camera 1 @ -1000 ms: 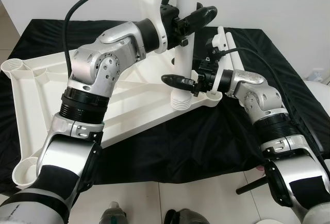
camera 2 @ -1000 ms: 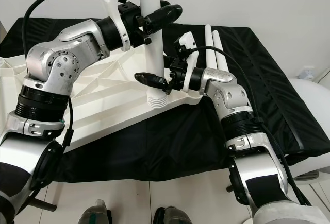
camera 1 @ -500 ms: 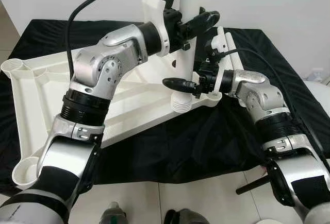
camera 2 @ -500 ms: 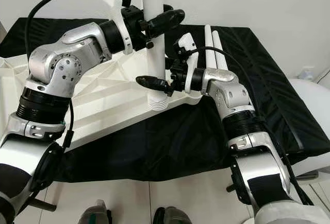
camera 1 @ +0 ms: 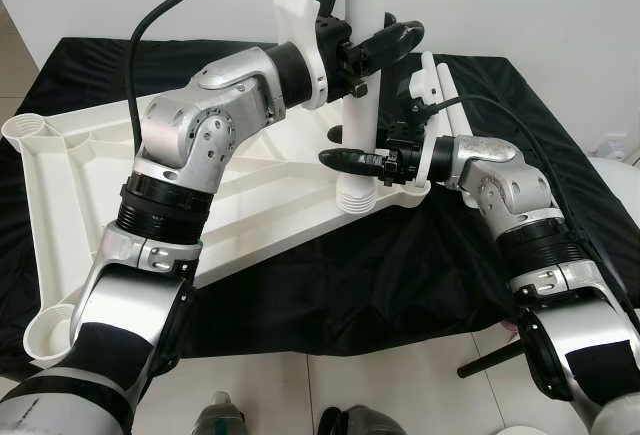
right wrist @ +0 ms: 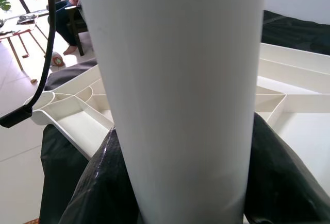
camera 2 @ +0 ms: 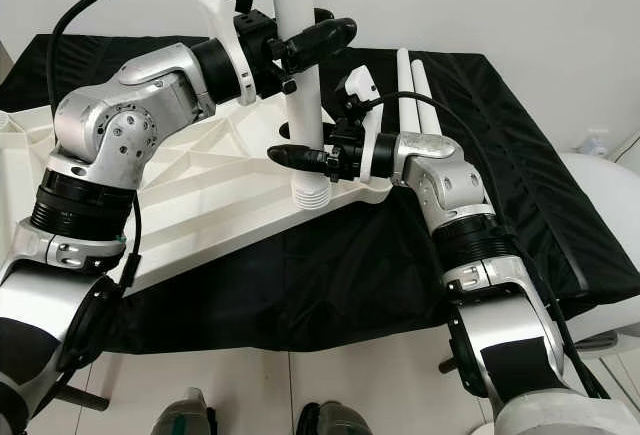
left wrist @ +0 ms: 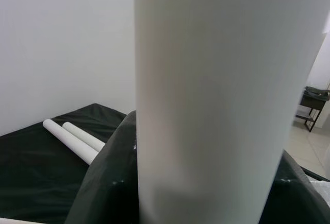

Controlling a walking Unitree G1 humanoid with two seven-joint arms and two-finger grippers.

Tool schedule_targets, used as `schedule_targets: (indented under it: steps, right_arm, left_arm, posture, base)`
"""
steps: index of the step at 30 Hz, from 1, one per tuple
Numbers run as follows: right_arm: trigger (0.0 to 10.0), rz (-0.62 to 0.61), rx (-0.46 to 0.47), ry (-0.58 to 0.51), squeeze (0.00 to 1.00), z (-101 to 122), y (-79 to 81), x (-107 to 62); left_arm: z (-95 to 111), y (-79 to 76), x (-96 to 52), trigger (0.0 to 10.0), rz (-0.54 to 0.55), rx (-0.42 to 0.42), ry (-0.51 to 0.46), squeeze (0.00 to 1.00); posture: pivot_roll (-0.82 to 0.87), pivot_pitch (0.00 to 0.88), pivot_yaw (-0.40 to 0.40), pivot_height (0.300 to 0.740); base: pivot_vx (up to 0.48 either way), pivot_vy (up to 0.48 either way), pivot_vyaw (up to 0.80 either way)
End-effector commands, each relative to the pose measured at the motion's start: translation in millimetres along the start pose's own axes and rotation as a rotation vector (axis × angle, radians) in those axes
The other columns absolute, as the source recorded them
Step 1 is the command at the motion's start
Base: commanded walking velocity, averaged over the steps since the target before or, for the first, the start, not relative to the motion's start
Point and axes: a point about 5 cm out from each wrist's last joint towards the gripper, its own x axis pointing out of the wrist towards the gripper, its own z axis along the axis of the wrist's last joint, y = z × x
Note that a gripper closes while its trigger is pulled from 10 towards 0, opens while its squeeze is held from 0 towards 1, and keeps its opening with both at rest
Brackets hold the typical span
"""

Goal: Building children table

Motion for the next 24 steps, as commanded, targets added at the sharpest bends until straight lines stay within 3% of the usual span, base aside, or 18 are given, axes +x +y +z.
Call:
schedule_targets:
  steps: [1,3,4,5,6,7,18,19,20,24]
  right_arm:
    - [0.0,-0.013,0.006,0.015,0.00,-1,-2.7,-1.2]
    - [0.0,-0.017,0.008,0.015,0.00,-1,-2.6,-0.3]
    - [2.7,-0.020,0.009,0.015,0.00,-1,-2.4,0.6]
    - [10.0,-0.026,0.011,0.014,0.00,-2,-2.2,1.9]
    - [10.0,-0.030,0.012,0.013,0.00,-3,-2.0,2.8]
    - [10.0,-0.035,0.015,0.011,0.00,-3,-1.6,4.0]
    - [10.0,-0.100,0.053,-0.037,0.00,-11,0.2,7.4]
    - [10.0,-0.105,0.060,-0.045,0.00,-13,1.2,7.9]
    - [10.0,-0.113,0.067,-0.057,0.00,-14,2.4,8.8]
    - [10.0,-0.126,0.079,-0.078,0.00,-16,4.2,10.4]
  left_arm:
    - [3,-14.6,3.7,10.0,-0.134,0.027,-0.001,0.00]
    - [3,-16.1,3.9,10.0,-0.142,0.028,-0.002,0.00]
    - [3,-17.3,4.0,10.0,-0.148,0.029,-0.002,0.00]
    - [3,-18.3,4.3,10.0,-0.155,0.015,-0.007,0.00]
    - [3,-18.9,4.4,10.0,-0.160,0.003,-0.010,0.00]
    - [4,-19.7,3.8,10.0,-0.171,-0.022,-0.019,1.00]
    - [10,-30.2,-3.2,10.0,-0.244,-0.021,-0.032,1.00]
    - [12,-31.0,-3.5,10.0,-0.245,-0.023,-0.045,0.81]
    - [14,-30.1,-3.8,10.0,-0.239,-0.024,-0.056,0.00]
    - [15,-26.3,-4.6,10.0,-0.218,-0.023,-0.063,0.00]
  posture:
    - [0.02,0.000,-0.094,0.740]
    - [0.02,0.000,-0.094,0.740]
    - [0.02,0.000,-0.094,0.740]
    - [0.02,0.000,-0.095,0.740]
    - [0.02,0.000,-0.095,0.740]
    - [0.02,0.000,-0.096,0.740]
    - [0.03,0.000,-0.099,0.740]
    - [0.03,0.000,-0.099,0.740]
    - [0.03,0.000,-0.099,0.740]
    - [0.02,0.000,-0.099,0.740]
  base:
    - [0.000,0.000,0.00]
    - [0.000,0.000,0.00]
    - [0.000,0.000,0.00]
    - [0.000,0.000,0.00]
    - [0.000,0.000,0.00]
    - [0.000,0.000,0.00]
    - [0.000,0.000,0.00]
    - [0.000,0.000,0.00]
    - [0.000,0.000,0.00]
    - [0.000,0.000,0.00]
